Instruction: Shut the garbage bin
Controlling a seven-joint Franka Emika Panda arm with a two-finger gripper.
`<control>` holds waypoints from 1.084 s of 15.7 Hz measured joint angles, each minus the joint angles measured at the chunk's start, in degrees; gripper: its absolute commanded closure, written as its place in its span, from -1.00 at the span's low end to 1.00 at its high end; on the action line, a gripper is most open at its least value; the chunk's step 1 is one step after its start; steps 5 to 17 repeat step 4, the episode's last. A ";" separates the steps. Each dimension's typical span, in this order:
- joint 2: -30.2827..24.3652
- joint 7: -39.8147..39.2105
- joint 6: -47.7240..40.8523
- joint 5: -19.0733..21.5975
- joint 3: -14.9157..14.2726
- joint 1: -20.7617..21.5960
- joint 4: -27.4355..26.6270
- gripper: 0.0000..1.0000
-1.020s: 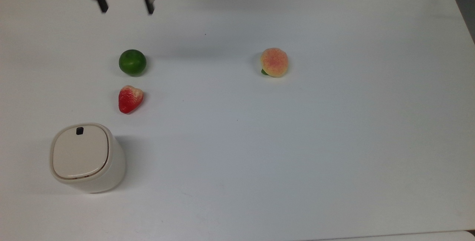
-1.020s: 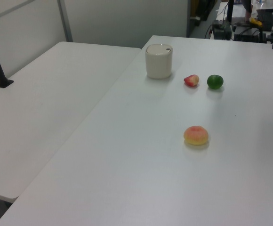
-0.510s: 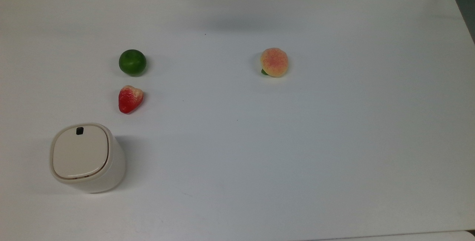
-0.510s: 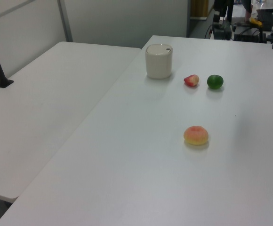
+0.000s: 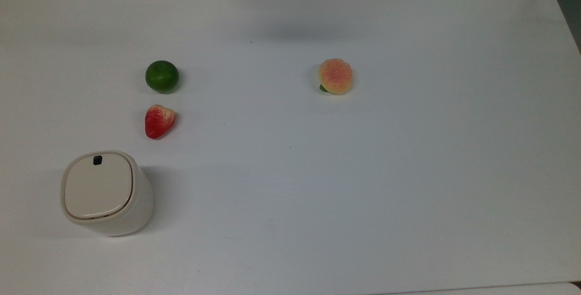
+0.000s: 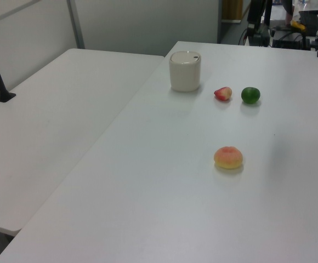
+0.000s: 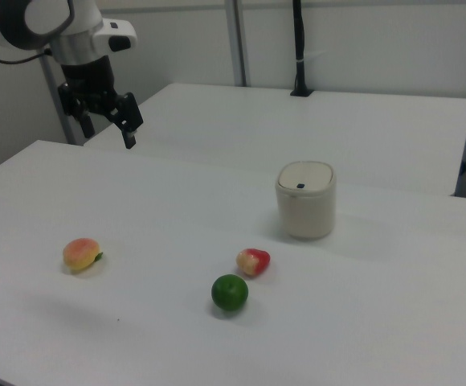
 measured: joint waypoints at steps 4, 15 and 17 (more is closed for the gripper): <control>0.10 -1.02 0.63 -0.11 -0.02 -0.08 -0.80 -1.00; 0.10 -1.02 0.63 -0.11 -0.02 -0.08 -0.80 -1.00; 0.10 -1.02 0.63 -0.11 -0.02 -0.08 -0.80 -1.00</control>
